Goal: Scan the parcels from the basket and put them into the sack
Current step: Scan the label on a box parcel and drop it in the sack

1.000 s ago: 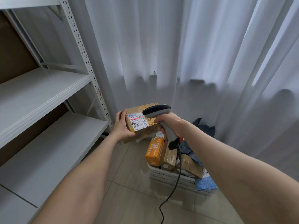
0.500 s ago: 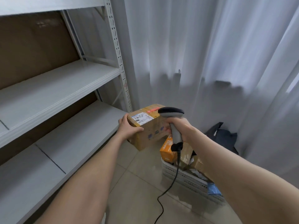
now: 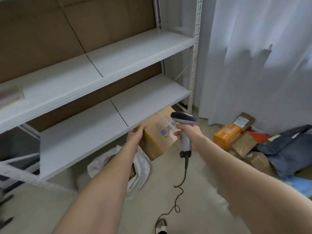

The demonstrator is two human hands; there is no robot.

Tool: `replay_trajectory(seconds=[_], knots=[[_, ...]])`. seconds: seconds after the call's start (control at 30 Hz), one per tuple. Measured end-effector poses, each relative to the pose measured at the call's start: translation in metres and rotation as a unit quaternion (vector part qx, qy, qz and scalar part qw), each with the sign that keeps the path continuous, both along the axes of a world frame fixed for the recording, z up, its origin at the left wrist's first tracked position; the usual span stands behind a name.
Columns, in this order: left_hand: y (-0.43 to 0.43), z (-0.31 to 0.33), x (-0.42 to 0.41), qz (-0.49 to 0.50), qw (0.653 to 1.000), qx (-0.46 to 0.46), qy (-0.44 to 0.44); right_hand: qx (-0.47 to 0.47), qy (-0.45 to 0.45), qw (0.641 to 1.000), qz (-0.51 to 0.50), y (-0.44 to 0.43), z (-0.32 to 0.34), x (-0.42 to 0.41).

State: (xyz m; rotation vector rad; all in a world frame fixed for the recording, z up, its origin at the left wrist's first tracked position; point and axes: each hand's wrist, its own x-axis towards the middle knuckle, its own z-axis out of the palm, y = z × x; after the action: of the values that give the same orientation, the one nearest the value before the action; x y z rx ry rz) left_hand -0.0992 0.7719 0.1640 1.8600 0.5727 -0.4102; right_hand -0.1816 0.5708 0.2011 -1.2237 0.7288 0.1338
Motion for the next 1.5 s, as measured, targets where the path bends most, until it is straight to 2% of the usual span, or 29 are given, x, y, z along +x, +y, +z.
replay_trajectory(seconds=[0.13,0.3,0.57,0.67,0.77,1.03,1.23,1.33,1.43,1.5], knots=[[0.07,-0.012,-0.013,0.111,0.993,-0.026,0.017,0.007,0.014,0.999,0.037,0.059,-0.015,0.013],[0.153,-0.036,-0.011,0.192,0.98,-0.017,0.044,0.019,0.036,0.996,0.073,0.134,-0.043,0.037],[0.256,-0.116,0.029,0.241,0.948,-0.135,0.16,0.029,0.108,0.99,0.087,0.248,-0.12,0.096],[0.291,-0.155,0.053,0.251,0.936,-0.162,0.185,0.032,0.114,0.989,0.092,0.291,-0.167,0.121],[0.32,-0.201,0.071,0.29,0.927,-0.136,0.195,0.044,0.134,0.984,0.112,0.331,-0.219,0.14],[0.356,-0.364,0.115,0.386,0.891,-0.123,0.204,0.022,0.17,0.975,0.141,0.383,-0.383,0.201],[0.372,-0.468,0.138,0.39,0.86,-0.254,0.21,0.016,0.166,0.97,0.178,0.407,-0.486,0.239],[0.382,-0.513,0.14,0.41,0.869,-0.207,0.186,0.02,0.162,0.972,0.169,0.415,-0.522,0.247],[0.39,-0.551,0.126,0.382,0.89,-0.117,0.221,0.002,0.172,0.969,0.176,0.42,-0.545,0.249],[0.394,-0.569,0.121,0.344,0.901,-0.088,0.25,-0.003,0.19,0.963,0.188,0.42,-0.552,0.25]])
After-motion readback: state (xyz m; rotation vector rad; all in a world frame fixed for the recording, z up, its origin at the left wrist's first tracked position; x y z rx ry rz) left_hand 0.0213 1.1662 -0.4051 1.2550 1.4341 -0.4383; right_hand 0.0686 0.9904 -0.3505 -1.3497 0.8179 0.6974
